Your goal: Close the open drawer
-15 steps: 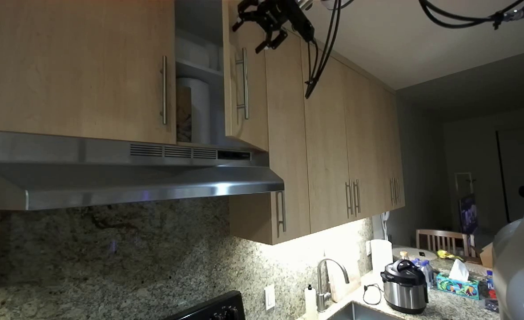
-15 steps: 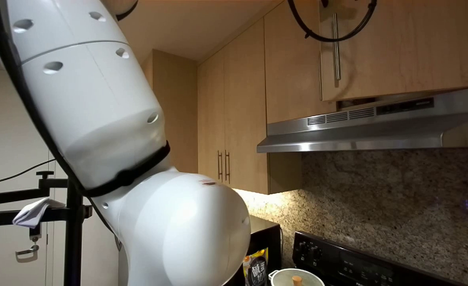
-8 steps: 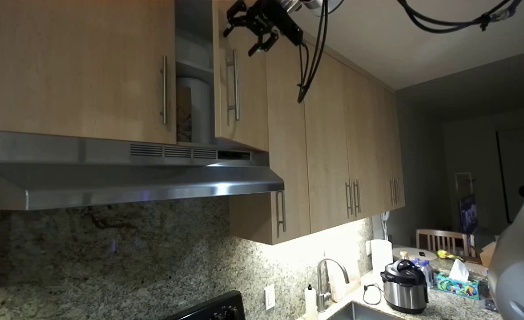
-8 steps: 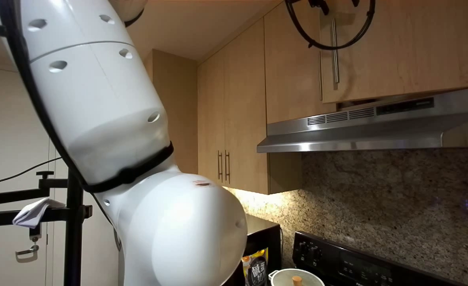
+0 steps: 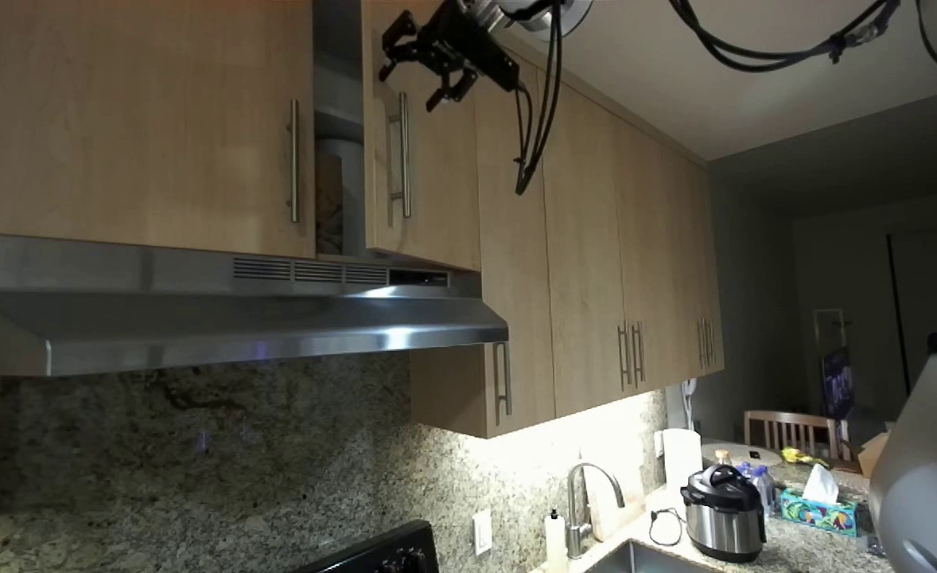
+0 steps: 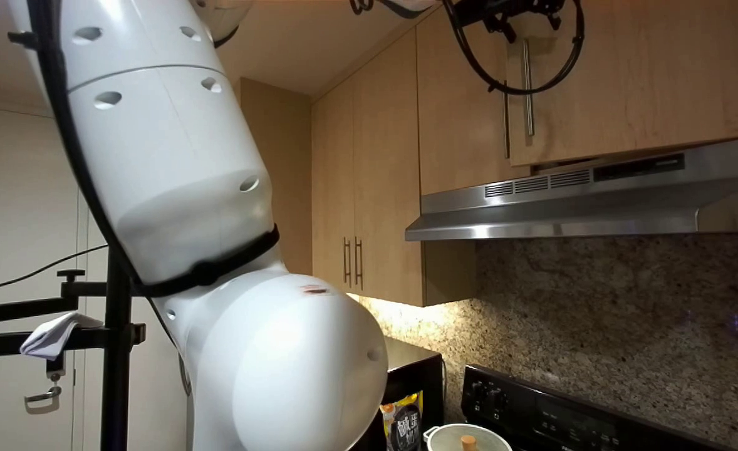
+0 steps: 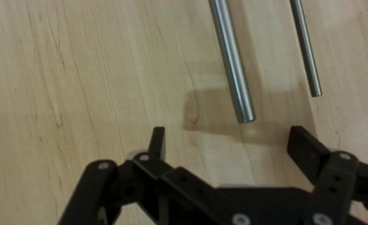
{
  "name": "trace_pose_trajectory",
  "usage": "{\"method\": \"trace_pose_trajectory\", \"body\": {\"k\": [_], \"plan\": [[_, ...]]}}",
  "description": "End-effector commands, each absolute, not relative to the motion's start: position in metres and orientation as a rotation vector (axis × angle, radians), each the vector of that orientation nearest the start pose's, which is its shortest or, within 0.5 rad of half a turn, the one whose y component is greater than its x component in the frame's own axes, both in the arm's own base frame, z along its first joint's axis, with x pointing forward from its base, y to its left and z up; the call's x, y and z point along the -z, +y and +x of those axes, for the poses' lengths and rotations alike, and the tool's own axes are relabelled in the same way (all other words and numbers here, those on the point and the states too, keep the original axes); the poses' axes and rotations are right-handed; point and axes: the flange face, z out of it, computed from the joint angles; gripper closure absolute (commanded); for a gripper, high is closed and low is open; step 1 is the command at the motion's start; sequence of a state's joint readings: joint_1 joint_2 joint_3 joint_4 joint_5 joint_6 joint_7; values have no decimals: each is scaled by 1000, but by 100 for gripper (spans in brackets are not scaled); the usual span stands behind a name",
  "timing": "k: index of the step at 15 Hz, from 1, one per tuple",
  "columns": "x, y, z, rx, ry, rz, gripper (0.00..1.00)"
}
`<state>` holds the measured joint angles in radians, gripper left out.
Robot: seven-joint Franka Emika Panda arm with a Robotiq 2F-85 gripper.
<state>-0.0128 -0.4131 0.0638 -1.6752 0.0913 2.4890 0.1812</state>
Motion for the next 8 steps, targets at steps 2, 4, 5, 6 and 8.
{"method": "trace_pose_trajectory", "body": {"k": [2, 4, 5, 6, 8], "plan": [[-893, 39, 434, 1691, 216, -2420, 0], [-889, 40, 440, 1675, 224, -2426, 0], [-887, 42, 444, 1655, 221, -2424, 0], [-884, 44, 448, 1639, 226, -2423, 0], [-879, 49, 456, 1618, 239, -2422, 0]]}}
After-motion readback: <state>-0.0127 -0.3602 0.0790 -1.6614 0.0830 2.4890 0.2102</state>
